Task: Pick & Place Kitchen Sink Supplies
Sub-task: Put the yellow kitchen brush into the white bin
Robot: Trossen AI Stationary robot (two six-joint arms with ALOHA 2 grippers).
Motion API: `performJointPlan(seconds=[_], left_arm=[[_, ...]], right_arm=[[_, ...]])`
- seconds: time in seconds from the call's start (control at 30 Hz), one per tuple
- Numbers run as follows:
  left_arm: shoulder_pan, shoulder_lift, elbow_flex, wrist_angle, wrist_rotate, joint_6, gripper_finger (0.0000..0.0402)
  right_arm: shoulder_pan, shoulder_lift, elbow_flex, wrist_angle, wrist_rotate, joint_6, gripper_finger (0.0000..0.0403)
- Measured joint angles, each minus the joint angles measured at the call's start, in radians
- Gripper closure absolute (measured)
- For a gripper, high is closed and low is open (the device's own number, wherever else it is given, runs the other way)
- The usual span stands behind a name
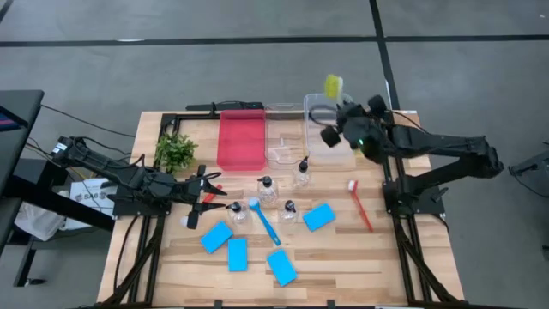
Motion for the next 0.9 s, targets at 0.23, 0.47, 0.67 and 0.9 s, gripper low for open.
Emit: performJointPlan(seconds=[0.23,0.47,0.67,0.9], left_arm=[[0.0,0.0,0.0,0.0,0.0,0.0,0.0243],[0.0,0.0,0.0,0.0,0.0,0.0,0.0243],[0.0,0.0,0.0,0.0,0.0,0.0,0.0243],[0.0,0.0,0.0,0.0,0.0,0.0,0.0243]], right_arm=[[-0.217,0.143,0.0,0.169,-0.168,-0.153,0.0351],[-0.337,0.293,0.0,0.189,-0.236,-0.146,0.0351],[-0.353,0.361,0.0,0.197,-0.24,-0.131,0.0351],[-0.353,0.369,0.0,0.139,-0.237,-0.129,0.0347]])
